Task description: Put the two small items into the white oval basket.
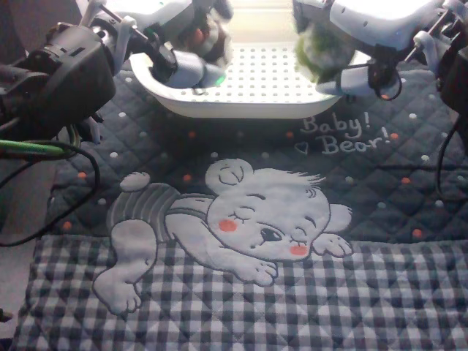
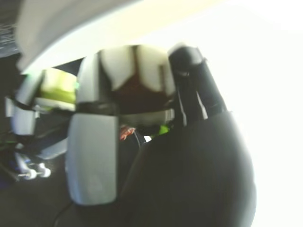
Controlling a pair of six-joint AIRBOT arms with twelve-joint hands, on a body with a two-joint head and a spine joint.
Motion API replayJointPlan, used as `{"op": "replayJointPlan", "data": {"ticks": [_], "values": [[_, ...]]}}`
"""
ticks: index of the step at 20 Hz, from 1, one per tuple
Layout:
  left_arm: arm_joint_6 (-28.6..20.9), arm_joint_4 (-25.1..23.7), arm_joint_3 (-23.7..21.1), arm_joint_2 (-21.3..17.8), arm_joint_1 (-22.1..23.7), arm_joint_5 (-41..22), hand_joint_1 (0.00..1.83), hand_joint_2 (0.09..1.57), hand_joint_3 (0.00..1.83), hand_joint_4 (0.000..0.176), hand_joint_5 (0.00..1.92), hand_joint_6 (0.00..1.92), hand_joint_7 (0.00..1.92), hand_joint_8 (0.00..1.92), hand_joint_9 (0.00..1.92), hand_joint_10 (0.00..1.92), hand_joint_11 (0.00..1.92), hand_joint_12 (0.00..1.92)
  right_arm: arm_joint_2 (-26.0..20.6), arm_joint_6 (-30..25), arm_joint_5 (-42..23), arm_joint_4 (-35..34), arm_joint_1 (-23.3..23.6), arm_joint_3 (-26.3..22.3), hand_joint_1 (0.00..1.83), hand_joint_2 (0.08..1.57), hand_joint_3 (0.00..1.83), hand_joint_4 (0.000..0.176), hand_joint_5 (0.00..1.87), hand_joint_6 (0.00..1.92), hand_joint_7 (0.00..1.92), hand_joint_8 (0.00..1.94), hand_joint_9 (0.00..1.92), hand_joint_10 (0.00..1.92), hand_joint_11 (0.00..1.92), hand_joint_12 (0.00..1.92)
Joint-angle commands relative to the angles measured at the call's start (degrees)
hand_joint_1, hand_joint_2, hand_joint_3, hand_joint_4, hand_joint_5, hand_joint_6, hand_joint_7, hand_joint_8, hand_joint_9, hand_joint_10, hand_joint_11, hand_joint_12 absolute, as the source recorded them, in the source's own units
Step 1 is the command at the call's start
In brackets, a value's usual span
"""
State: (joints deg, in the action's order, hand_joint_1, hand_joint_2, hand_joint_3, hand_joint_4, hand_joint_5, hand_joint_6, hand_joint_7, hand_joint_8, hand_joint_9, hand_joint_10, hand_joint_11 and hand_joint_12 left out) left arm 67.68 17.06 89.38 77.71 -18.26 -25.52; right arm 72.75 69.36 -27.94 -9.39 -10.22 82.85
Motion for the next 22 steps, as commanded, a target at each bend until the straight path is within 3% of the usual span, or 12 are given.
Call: {"op": "replayJointPlan", "data": {"ticks": [1,2,3,4,5,6,8,11,12,16,17,22], "values": [[-0.33,-0.01,0.29,-0.73,0.27,-6.54,0.55,1.21,0.00,0.168,0.01,0.05,0.00,0.03,0.00,0.09,0.00,1.10,-0.88,0.36,-7.25,0.15,0.65,0.05,0.78,1.21,0.01,0.053,0.14,0.13,0.17,0.08,0.14,0.39,0.00,0.94],[-0.33,0.10,0.28,-0.79,0.27,-6.46,0.42,1.23,0.00,0.174,0.00,0.01,0.00,0.01,0.00,0.02,0.00,0.40,-0.89,0.36,-7.25,0.16,0.65,-0.16,0.70,1.22,0.00,0.050,0.06,0.04,0.09,0.02,0.08,0.23,0.00,0.64],[-0.31,0.10,0.30,-0.80,0.25,-6.32,0.35,1.23,0.00,0.176,0.00,0.00,0.00,0.00,0.00,0.00,0.00,0.08,-0.90,0.36,-7.25,0.16,0.65,-0.29,0.65,1.23,0.00,0.047,0.03,0.01,0.04,0.00,0.06,0.13,0.00,0.55],[-0.29,0.11,0.29,-0.86,0.15,-6.31,0.29,1.23,0.00,0.176,0.00,0.00,0.00,0.00,0.00,0.00,0.00,0.02,-0.91,0.36,-7.25,0.17,0.64,-0.38,0.64,1.23,0.00,0.051,0.00,0.00,0.01,0.00,0.02,0.03,0.00,0.39],[-0.29,0.12,0.20,-0.99,0.10,-6.31,0.29,1.22,0.00,0.176,0.00,0.00,0.00,0.00,0.00,0.00,0.00,0.01,-0.92,0.36,-7.25,0.17,0.64,-0.65,0.61,1.23,0.00,0.056,0.00,0.00,0.00,0.00,0.00,0.01,0.00,0.26],[-0.29,0.12,0.06,-1.19,0.07,-6.34,0.29,1.21,0.00,0.176,0.00,0.00,0.00,0.00,0.00,0.00,0.02,0.01,-0.94,0.36,-7.26,0.25,0.64,-0.94,0.61,1.22,0.00,0.070,0.00,0.00,0.00,0.00,0.04,0.01,0.00,0.32],[-0.03,0.27,-0.46,-1.88,0.04,-6.54,0.32,1.18,0.00,0.176,0.00,0.00,0.00,0.00,0.00,0.00,0.00,0.00,-1.34,0.36,-7.40,0.60,0.64,-1.85,0.60,1.23,0.00,0.066,0.00,0.00,0.00,0.00,0.01,0.01,0.00,0.48],[2.52,1.67,-0.62,-2.23,0.10,-5.70,0.37,1.13,0.00,0.176,0.00,0.00,0.00,0.00,0.00,0.00,0.00,0.00,-2.43,0.36,-7.99,0.97,0.64,-3.12,0.59,1.22,0.00,0.070,0.00,0.00,0.00,0.00,0.00,0.00,0.00,0.43],[5.01,3.05,-0.47,-2.08,0.39,-4.80,0.35,1.10,0.00,0.176,0.00,0.00,0.00,0.00,0.00,0.00,0.00,0.00,-2.57,0.35,-8.14,1.31,0.64,-3.37,0.56,1.21,0.00,0.061,0.00,0.00,0.00,0.00,0.03,0.01,0.00,0.50],[8.89,5.88,0.78,-1.24,0.76,-2.36,0.39,1.02,0.00,0.176,0.00,0.00,0.00,0.00,0.00,0.00,0.00,0.00,-2.92,0.35,-8.64,3.39,0.64,-4.48,0.58,1.21,0.00,0.095,0.00,0.00,0.00,0.00,0.06,0.01,0.00,0.94],[12.07,7.96,0.80,-1.09,0.99,-1.65,0.40,1.00,0.00,0.176,0.00,0.00,0.00,0.00,0.00,0.00,0.00,0.00,-3.01,0.35,-8.70,3.70,0.64,-4.69,0.58,1.22,0.00,0.085,0.00,0.00,0.00,0.00,0.08,0.02,0.00,1.05],[14.09,9.43,-0.68,-2.33,0.81,-2.73,0.37,0.99,0.00,0.176,0.00,0.00,0.00,0.00,0.00,0.00,0.00,0.00,-5.42,0.34,-9.76,4.84,0.64,-7.46,0.53,1.22,0.00,0.091,0.00,0.00,0.00,0.00,0.10,0.02,0.00,1.08]]}}
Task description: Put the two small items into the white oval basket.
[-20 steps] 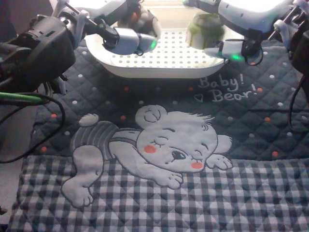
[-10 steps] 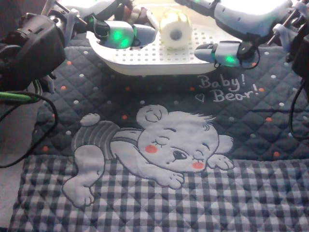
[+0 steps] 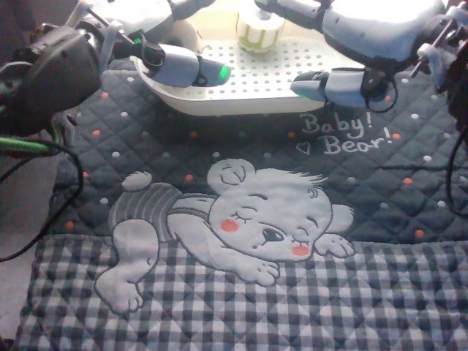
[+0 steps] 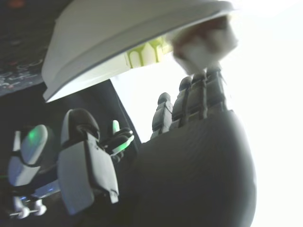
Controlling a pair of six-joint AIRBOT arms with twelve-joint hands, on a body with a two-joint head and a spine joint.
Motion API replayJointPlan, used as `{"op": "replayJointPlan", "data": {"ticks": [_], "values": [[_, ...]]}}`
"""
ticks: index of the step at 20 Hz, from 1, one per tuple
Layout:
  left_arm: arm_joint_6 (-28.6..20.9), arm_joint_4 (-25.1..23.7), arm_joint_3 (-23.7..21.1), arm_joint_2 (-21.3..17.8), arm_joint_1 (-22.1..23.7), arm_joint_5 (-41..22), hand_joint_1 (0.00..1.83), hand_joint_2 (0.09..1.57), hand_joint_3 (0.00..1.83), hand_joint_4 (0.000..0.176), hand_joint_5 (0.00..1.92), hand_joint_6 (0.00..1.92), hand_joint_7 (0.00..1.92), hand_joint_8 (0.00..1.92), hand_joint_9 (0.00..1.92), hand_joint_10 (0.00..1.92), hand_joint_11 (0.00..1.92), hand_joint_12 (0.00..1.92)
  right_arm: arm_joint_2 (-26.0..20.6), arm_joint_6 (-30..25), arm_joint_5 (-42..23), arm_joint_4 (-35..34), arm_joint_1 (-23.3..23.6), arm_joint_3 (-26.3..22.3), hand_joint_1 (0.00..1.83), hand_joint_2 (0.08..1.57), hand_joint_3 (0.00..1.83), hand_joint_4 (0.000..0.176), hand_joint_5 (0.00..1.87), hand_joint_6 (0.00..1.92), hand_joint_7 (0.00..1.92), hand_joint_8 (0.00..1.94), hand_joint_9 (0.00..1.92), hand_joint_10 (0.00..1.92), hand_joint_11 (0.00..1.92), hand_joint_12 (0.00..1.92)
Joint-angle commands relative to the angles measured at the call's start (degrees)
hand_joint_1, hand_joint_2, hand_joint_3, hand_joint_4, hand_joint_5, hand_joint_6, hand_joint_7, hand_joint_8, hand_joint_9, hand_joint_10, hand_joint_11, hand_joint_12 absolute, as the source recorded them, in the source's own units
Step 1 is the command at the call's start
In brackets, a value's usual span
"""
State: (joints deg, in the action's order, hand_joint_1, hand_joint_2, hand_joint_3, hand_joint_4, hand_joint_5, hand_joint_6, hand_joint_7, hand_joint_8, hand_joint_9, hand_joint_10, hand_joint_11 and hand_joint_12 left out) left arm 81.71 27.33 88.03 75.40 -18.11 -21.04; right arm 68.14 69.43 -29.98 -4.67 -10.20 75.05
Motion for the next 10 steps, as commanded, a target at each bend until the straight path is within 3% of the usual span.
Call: {"op": "replayJointPlan", "data": {"ticks": [1,2,3,4,5,6,7,8,9,10], "values": [[-0.50,-1.92,-0.82,-1.18,0.50,-8.50,0.38,0.99,0.00,0.176,0.00,0.00,0.00,0.00,0.00,0.00,0.00,0.00,-1.85,0.27,-8.30,0.72,0.62,-0.74,0.52,1.23,0.00,0.097,0.00,0.00,0.00,0.00,0.11,0.03,0.00,1.25],[-3.74,-4.65,-2.87,-3.20,-0.03,-10.81,0.39,1.00,0.00,0.176,0.00,0.00,0.00,0.00,0.00,0.00,0.00,0.00,-3.76,0.25,-9.56,1.94,0.62,-2.78,0.47,1.24,0.00,0.108,0.00,0.00,0.00,0.00,0.14,0.04,0.00,1.42],[-8.31,-7.98,-5.17,-5.41,-0.73,-13.84,0.37,0.98,0.00,0.176,0.00,0.00,0.00,0.00,0.00,0.00,0.00,0.00,-6.17,0.24,-10.74,3.23,0.62,-5.20,0.44,1.23,0.00,0.136,0.00,0.00,0.00,0.00,0.12,0.03,0.00,1.44],[-11.01,-10.12,-7.16,-7.36,-1.38,-16.76,0.35,0.97,0.00,0.176,0.00,0.00,0.00,0.00,0.00,0.00,0.00,0.00,-8.55,0.21,-11.26,4.78,0.62,-7.36,0.43,1.22,0.00,0.129,0.00,0.00,0.00,0.00,0.10,0.02,0.00,1.36],[-11.66,-11.06,-9.23,-9.22,-1.99,-19.04,0.34,0.97,0.00,0.176,0.00,0.00,0.00,0.00,0.00,0.00,0.00,0.00,-10.40,0.19,-12.23,5.77,0.62,-9.25,0.40,1.22,0.00,0.109,0.00,0.00,0.00,0.00,0.08,0.02,0.00,1.26],[-12.43,-12.41,-12.19,-11.83,-3.09,-22.69,0.37,1.00,0.00,0.176,0.00,0.00,0.00,0.00,0.00,0.00,0.00,0.00,-13.06,-0.05,-13.65,6.92,0.61,-11.64,0.43,1.25,0.00,0.084,0.00,0.00,0.00,0.00,0.02,0.00,0.00,1.00],[-14.40,-14.27,-15.17,-14.83,-4.57,-26.75,0.41,1.05,0.02,0.176,0.00,0.00,0.00,0.00,0.00,0.00,0.00,0.00,-16.74,-1.36,-15.45,8.15,0.61,-13.96,0.42,1.23,0.00,0.094,0.00,0.00,0.00,0.00,0.00,0.00,0.00,0.94],[-15.75,-14.97,-16.40,-15.95,-5.45,-28.91,0.43,1.06,0.02,0.176,0.00,0.00,0.00,0.00,0.00,0.00,0.00,0.00,-18.03,-3.09,-16.55,9.31,0.60,-14.89,0.43,1.21,0.00,0.140,0.00,0.00,0.00,0.00,0.00,0.00,0.00,1.35],[-18.68,-15.87,-18.81,-18.60,-7.81,-34.12,0.41,1.06,0.02,0.176,0.00,0.00,0.00,0.00,0.00,0.00,0.00,0.00,-20.40,-7.96,-18.21,11.44,0.59,-16.08,0.49,1.19,0.00,0.169,0.00,0.00,0.00,0.00,0.00,0.00,0.00,1.48],[-19.98,-16.02,-20.55,-20.45,-9.62,-37.91,0.41,1.06,0.01,0.176,0.00,0.00,0.00,0.00,0.00,0.00,0.00,0.00,-21.68,-11.49,-19.04,12.99,0.54,-16.54,0.50,1.19,0.00,0.137,0.00,0.00,0.00,0.00,0.00,0.00,0.00,1.46]]}}
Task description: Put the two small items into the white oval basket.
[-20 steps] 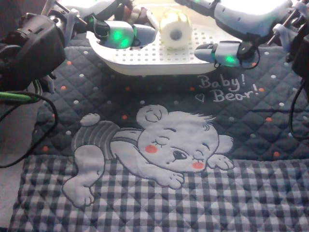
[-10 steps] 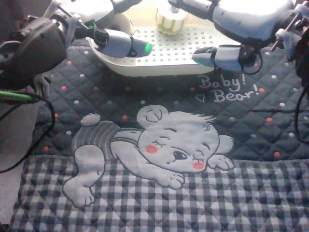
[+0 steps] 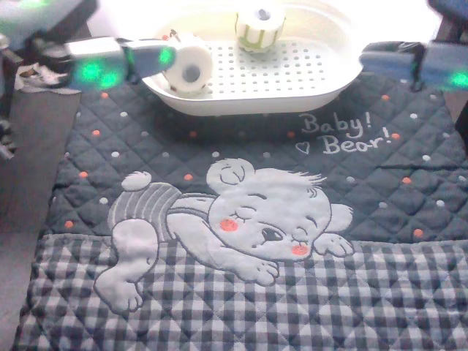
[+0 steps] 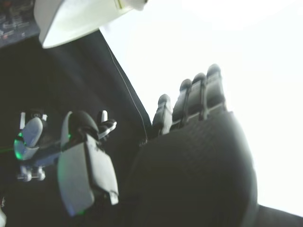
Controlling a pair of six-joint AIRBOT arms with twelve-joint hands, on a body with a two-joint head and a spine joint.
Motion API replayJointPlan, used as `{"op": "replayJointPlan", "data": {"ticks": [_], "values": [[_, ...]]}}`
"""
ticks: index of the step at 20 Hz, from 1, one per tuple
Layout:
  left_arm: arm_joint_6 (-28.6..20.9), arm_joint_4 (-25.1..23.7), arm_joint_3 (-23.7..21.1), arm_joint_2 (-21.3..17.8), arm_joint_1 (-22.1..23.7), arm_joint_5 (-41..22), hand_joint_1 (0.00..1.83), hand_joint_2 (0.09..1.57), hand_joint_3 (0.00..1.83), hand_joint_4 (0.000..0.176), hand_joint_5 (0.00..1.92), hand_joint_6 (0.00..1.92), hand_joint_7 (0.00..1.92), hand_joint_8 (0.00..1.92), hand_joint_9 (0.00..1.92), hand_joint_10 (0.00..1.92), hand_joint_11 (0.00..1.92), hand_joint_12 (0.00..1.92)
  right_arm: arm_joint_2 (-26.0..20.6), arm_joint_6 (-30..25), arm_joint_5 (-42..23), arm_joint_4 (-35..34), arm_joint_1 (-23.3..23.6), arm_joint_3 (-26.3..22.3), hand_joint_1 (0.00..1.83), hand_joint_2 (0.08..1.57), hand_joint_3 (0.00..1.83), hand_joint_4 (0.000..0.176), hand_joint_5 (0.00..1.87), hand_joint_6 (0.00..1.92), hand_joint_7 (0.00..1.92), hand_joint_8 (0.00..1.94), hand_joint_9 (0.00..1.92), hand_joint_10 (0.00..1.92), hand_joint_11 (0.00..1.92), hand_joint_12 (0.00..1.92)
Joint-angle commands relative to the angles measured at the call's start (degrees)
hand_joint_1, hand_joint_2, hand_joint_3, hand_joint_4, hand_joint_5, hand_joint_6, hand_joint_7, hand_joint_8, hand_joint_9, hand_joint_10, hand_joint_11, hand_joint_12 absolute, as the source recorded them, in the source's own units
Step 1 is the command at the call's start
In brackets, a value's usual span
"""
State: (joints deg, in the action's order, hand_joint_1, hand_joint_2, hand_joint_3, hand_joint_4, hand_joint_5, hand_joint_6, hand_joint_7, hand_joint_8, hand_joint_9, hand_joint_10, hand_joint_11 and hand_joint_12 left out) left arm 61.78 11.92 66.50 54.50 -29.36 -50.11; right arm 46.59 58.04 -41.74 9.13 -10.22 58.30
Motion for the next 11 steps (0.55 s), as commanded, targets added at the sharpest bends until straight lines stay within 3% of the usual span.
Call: {"op": "replayJointPlan", "data": {"ticks": [1,2,3,4,5,7,8,9,10,11], "values": [[-0.99,-0.68,-0.70,-1.26,-0.35,-12.53,0.44,1.04,0.01,0.176,0.00,0.00,0.00,0.00,0.00,0.00,0.00,0.00,-1.52,-0.28,-7.57,-0.11,0.51,-0.85,0.47,1.18,0.00,0.115,0.00,0.00,0.00,0.00,0.03,0.02,0.00,1.45],[-1.80,-0.88,-2.59,-3.08,-2.63,-16.65,0.40,1.05,0.01,0.176,0.00,0.00,0.00,0.00,0.00,0.00,0.00,0.00,-3.30,-0.26,-8.38,0.67,0.39,-2.44,0.43,1.16,0.00,0.091,0.00,0.00,0.00,0.00,0.07,0.04,0.00,1.49],[-2.83,-1.06,-3.69,-4.23,-4.26,-19.62,0.49,1.09,0.02,0.162,0.00,0.00,0.00,0.00,0.00,0.00,0.00,0.00,-4.44,-0.26,-8.97,1.10,0.25,-3.41,0.37,1.16,0.00,0.083,0.00,0.00,0.00,0.00,0.06,0.04,0.00,1.40],[-4.77,-1.50,-4.72,-5.47,-6.43,-23.44,0.51,1.09,0.02,0.173,0.00,0.00,0.00,0.00,0.00,0.00,0.00,0.00,-5.76,-0.26,-10.91,1.10,-0.87,-4.62,0.38,1.16,0.00,0.089,0.00,0.00,0.00,0.00,0.02,0.02,0.00,1.34],[-7.13,-1.78,-5.55,-6.51,-9.17,-27.31,0.53,1.07,0.01,0.175,0.00,0.00,0.00,0.00,0.00,0.00,0.00,0.00,-7.21,-1.31,-15.75,-0.19,-4.40,-5.48,0.40,1.19,0.01,0.072,0.00,0.00,0.00,0.00,0.01,0.02,0.00,1.33],[-7.85,-1.80,-7.25,-7.43,-12.00,-32.19,0.52,1.03,0.00,0.176,0.00,0.00,0.00,0.00,0.00,0.00,0.00,0.00,-8.66,-8.75,-24.24,-1.95,-10.74,-4.59,0.36,1.18,0.00,0.060,0.00,0.00,0.00,0.00,0.08,0.06,0.00,1.42],[-7.85,-1.88,-7.87,-7.56,-12.95,-33.45,0.48,1.04,0.00,0.176,0.00,0.00,0.00,0.00,0.00,0.00,0.00,0.00,-9.05,-11.12,-26.58,-3.49,-13.51,-4.31,0.48,1.17,0.00,0.067,0.00,0.00,0.00,0.00,0.05,0.05,0.00,1.21],[-7.91,-1.90,-8.49,-7.79,-14.33,-34.91,0.45,1.06,0.00,0.170,0.00,0.00,0.00,0.00,0.00,0.00,0.00,0.00,-9.20,-11.77,-29.47,-5.58,-16.58,-4.37,0.51,1.17,0.00,0.037,0.00,0.00,0.00,0.00,0.10,0.08,0.00,1.29],[-8.81,-1.46,-8.95,-8.07,-16.77,-37.80,0.44,1.07,0.01,0.166,0.00,0.00,0.00,0.00,0.00,0.00,0.00,0.00,-8.59,-11.76,-33.73,-8.43,-20.92,-4.43,0.52,1.15,0.00,0.020,0.00,0.00,0.00,0.00,0.07,0.21,0.00,1.44],[-9.79,-0.79,-9.04,-8.07,-18.85,-40.15,0.45,1.08,0.01,0.174,0.00,0.00,0.00,0.00,0.00,0.00,0.00,0.00,-7.85,-11.76,-37.83,-10.68,-24.74,-4.42,0.57,1.11,0.00,0.029,0.00,0.00,0.00,0.00,0.01,0.40,0.00,1.54]]}}
